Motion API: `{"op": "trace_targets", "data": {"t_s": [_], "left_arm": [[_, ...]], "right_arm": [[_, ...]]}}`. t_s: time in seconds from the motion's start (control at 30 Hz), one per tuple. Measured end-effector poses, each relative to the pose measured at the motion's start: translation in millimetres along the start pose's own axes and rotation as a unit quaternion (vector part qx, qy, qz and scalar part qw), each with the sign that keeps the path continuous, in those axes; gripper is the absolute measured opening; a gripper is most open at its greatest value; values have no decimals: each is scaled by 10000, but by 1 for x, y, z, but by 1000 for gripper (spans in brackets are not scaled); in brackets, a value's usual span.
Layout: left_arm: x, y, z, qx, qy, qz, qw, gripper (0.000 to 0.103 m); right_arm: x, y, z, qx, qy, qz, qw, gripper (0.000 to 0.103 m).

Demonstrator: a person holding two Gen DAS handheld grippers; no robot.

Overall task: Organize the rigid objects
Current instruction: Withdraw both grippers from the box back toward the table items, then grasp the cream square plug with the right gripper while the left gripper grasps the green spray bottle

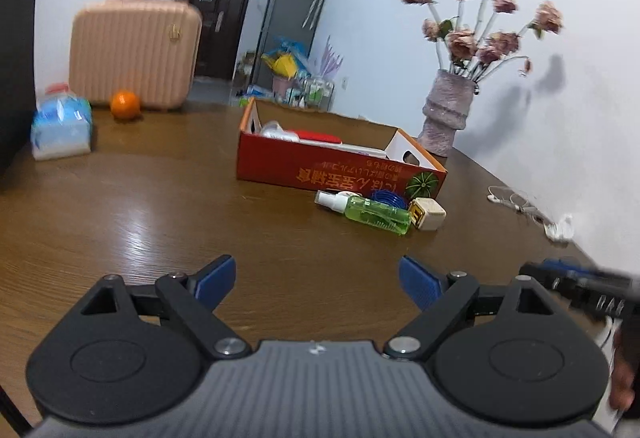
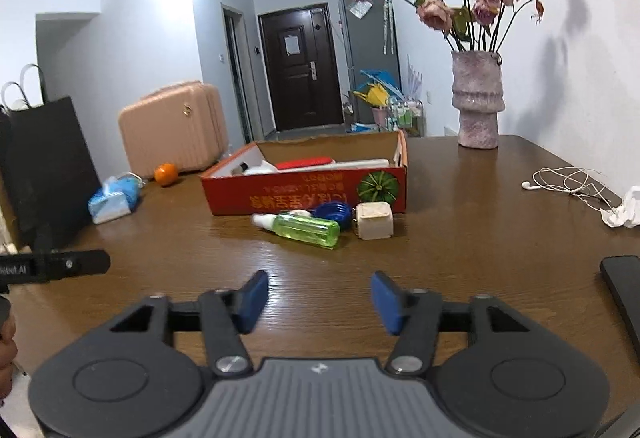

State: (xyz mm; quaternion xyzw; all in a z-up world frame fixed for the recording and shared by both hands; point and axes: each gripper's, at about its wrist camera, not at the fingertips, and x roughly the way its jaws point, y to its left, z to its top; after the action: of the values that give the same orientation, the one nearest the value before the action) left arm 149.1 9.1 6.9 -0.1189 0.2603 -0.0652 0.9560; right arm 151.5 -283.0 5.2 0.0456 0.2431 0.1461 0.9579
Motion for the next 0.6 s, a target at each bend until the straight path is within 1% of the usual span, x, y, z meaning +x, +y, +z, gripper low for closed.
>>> {"op": "trace_targets", "data": {"t_s": [0.03,0.1,0.13,0.2,0.27,0.4,0.43,0.5,0.57,0.6], "left_arm": [[15,-3,4,-227,81,-11,9997,91],[54,-13,14,-509,326,-193,9980,91],[72,-19,20,-596,431,-181,9971,91],[106,-27,31,-759,546,-96,9956,91],[139,-32,42,-1001,578,-7,9933,90],[197,-34,55,-1654,871,252,9820,90],[207,-35,57,-1724,912,326,9802,89],[226,-40,59,-1657,940,636,9796,86],[235,-46,60,-1340,840,985,9825,78],[234,-48,58,-1221,838,1017,9837,78]], "right_arm": [[9,-2,1,-21,37,-55,10000,42],[24,-9,5,9,85,-144,9999,41],[32,-12,8,35,96,-182,9998,41],[48,-20,14,24,115,-273,9996,42],[67,-29,24,-43,170,-383,9991,42],[104,-47,41,-160,293,-384,9987,43],[113,-50,44,-171,319,-372,9987,43],[134,-57,51,-182,387,-338,9985,43],[153,-61,58,-177,419,-318,9985,43],[162,-63,61,-184,442,-270,9985,43]]}}
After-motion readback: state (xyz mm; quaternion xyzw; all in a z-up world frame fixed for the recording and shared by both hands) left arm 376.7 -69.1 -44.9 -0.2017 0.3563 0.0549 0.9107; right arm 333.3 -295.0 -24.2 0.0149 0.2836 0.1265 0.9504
